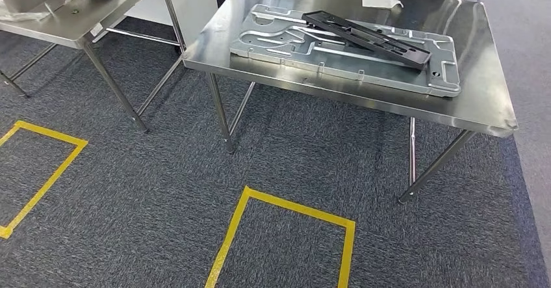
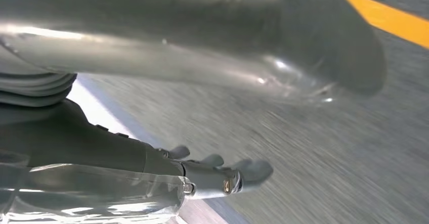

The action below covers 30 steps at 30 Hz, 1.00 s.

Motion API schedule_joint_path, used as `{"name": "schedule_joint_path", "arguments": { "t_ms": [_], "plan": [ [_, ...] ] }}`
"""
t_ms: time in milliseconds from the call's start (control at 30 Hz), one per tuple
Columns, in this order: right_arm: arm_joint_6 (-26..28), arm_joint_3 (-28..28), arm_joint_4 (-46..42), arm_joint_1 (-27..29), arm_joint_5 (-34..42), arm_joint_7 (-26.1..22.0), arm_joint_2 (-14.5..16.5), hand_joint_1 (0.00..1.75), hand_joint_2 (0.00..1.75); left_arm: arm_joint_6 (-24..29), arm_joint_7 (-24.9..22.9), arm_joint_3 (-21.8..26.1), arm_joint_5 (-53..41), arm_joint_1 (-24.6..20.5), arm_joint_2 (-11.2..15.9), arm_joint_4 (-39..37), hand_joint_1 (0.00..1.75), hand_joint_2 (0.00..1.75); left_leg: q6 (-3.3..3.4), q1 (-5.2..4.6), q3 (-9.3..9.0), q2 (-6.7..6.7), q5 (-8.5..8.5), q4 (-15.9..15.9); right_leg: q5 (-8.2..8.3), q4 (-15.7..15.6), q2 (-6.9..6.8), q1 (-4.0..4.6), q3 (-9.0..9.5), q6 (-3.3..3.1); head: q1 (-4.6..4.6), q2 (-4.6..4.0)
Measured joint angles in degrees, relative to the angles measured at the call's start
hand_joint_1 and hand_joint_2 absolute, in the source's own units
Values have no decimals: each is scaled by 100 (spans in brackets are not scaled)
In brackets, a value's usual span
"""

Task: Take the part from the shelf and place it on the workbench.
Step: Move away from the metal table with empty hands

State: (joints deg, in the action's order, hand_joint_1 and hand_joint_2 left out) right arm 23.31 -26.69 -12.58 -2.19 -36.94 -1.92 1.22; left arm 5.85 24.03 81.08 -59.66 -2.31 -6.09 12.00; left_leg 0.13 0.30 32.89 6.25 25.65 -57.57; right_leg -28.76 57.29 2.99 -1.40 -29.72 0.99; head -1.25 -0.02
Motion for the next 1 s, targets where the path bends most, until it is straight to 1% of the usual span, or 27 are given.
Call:
{"name": "schedule_joint_path", "arguments": {
  "t_ms": [33,67,133,167,200,233,267,300,367,400,433,500,533,567,600,633,667,700,733,767,800,833,867,900,933,967,1000],
  "plan": [
    [-57,18,29,-4,-31,223,40,0,0,28,-20,4,28,3,7,-1,0,0,-33,0,36,-69,45,-62,19,-21,-61,-7,2,-48,-1,0],
    [-111,36,54,-4,-63,394,83,0,0,59,-38,8,59,-3,13,-3,0,0,-59,1,115,-188,159,-225,37,-42,-130,-15,1,-94,-4,0],
    [-210,76,94,6,-111,611,151,0,0,133,-80,16,121,-39,16,-6,0,0,-108,10,419,-463,560,-909,49,-58,-282,-1,-9,-151,-9,0],
    [-260,91,111,12,-139,669,182,0,0,189,-104,23,155,-61,15,-7,0,0,-130,21,592,-522,744,-1302,49,-55,-368,12,-18,-161,-11,0],
    [-309,108,123,15,-171,701,205,0,0,262,-133,39,199,-76,11,-7,0,0,-147,32,706,-554,846,-1588,48,-51,-450,21,-24,-162,-11,0],
    [-353,130,131,11,-208,709,227,0,0,342,-162,66,242,-84,5,-7,0,0,-156,38,712,-574,832,-1658,46,-47,-524,24,-27,-160,-11,0],
    [-394,163,135,2,-254,705,247,0,0,430,-191,100,291,-89,-3,-7,0,0,-157,42,598,-601,715,-1493,43,-42,-595,26,-24,-155,-11,0],
    [-429,202,137,-9,-302,690,267,0,0,512,-215,136,335,-94,-13,-7,0,0,-148,43,385,-657,537,-1135,36,-38,-659,25,-16,-145,-11,0],
    [-469,284,138,-31,-400,654,300,0,0,662,-257,203,402,-125,-43,-7,0,0,-101,21,-64,-879,266,-330,12,-21,-774,48,6,-102,-10,0],
    [-481,328,139,-41,-453,639,311,0,0,736,-279,234,430,-146,-67,-7,0,0,-68,5,-181,-956,215,-101,3,-15,-827,64,16,-70,-8,0],
    [-493,375,140,-56,-510,628,320,0,0,810,-307,267,457,-165,-92,-7,0,0,-34,-12,-214,-983,212,-3,-3,-13,-879,80,24,-36,-6,0],
    [-519,479,141,-94,-624,607,345,0,0,974,-375,337,506,-177,-146,-7,0,0,40,-17,-192,-870,187,21,-13,-13,-948,80,43,38,-3,0],
    [-531,528,141,-111,-674,598,358,0,0,1052,-409,371,528,-180,-173,-7,0,0,78,-9,-191,-819,167,39,-61,30,-880,69,36,73,-3,0],
    [-541,573,142,-117,-712,591,373,0,0,1121,-437,402,546,-189,-201,-7,0,0,118,0,-193,-771,142,57,-167,159,-755,56,-12,102,-3,0],
    [-550,614,144,-116,-736,588,383,0,0,1167,-456,426,558,-202,-222,-7,0,0,153,9,-194,-723,118,73,-339,412,-596,45,-120,123,-3,0],
    [-557,644,147,-110,-749,586,392,0,0,1189,-467,440,565,-217,-240,-7,0,0,175,3,-175,-672,105,73,-545,773,-454,43,-284,130,-2,0],
    [-563,668,151,-102,-753,586,400,0,0,1199,-474,451,567,-228,-251,-7,0,0,192,-4,-157,-607,94,71,-731,1178,-378,43,-477,131,-2,0],
    [-562,686,154,-95,-753,587,403,0,0,1200,-479,462,566,-234,-260,-7,0,0,200,-13,-146,-535,88,67,-832,1500,-344,44,-636,130,-2,0],
    [-561,697,157,-89,-753,588,405,0,0,1200,-483,475,566,-236,-270,-7,0,0,203,-19,-141,-457,85,61,-814,1639,-329,46,-714,125,-2,0],
    [-561,706,158,-86,-753,588,405,0,0,1200,-486,491,565,-235,-279,-7,0,0,203,-22,-142,-378,84,53,-682,1555,-314,47,-687,114,-2,0],
    [-561,714,158,-85,-753,588,404,0,0,1200,-488,507,565,-236,-289,-7,0,0,199,-22,-148,-300,85,43,-457,1241,-277,47,-554,96,-2,0],
    [-561,722,160,-82,-753,588,404,0,0,1200,-490,520,565,-238,-298,-7,0,0,193,-19,-148,-231,88,32,-237,837,-173,45,-383,73,-2,0],
    [-561,731,163,-78,-753,588,403,0,0,1201,-490,529,565,-244,-309,-7,0,0,173,-25,-133,-164,91,9,-82,461,-19,37,-230,50,-2,0],
    [-561,740,167,-78,-753,587,403,0,0,1203,-490,534,565,-253,-318,-7,0,0,142,-23,-107,-99,88,-8,4,202,107,34,-132,32,-2,0],
    [-561,749,170,-79,-753,587,404,0,0,1205,-490,538,565,-258,-324,-7,0,0,105,-16,-74,-39,80,-16,14,89,194,37,-98,13,-2,0],
    [-561,757,173,-87,-753,586,404,0,0,1209,-490,540,565,-259,-328,-7,0,0,62,-9,-46,27,66,-17,4,65,198,44,-95,-4,-2,0],
    [-561,767,173,-97,-753,586,409,0,0,1212,-490,542,565,-255,-330,-7,0,0,24,0,-25,79,53,-9,16,52,125,36,-93,-33,-2,0]
  ]
}}
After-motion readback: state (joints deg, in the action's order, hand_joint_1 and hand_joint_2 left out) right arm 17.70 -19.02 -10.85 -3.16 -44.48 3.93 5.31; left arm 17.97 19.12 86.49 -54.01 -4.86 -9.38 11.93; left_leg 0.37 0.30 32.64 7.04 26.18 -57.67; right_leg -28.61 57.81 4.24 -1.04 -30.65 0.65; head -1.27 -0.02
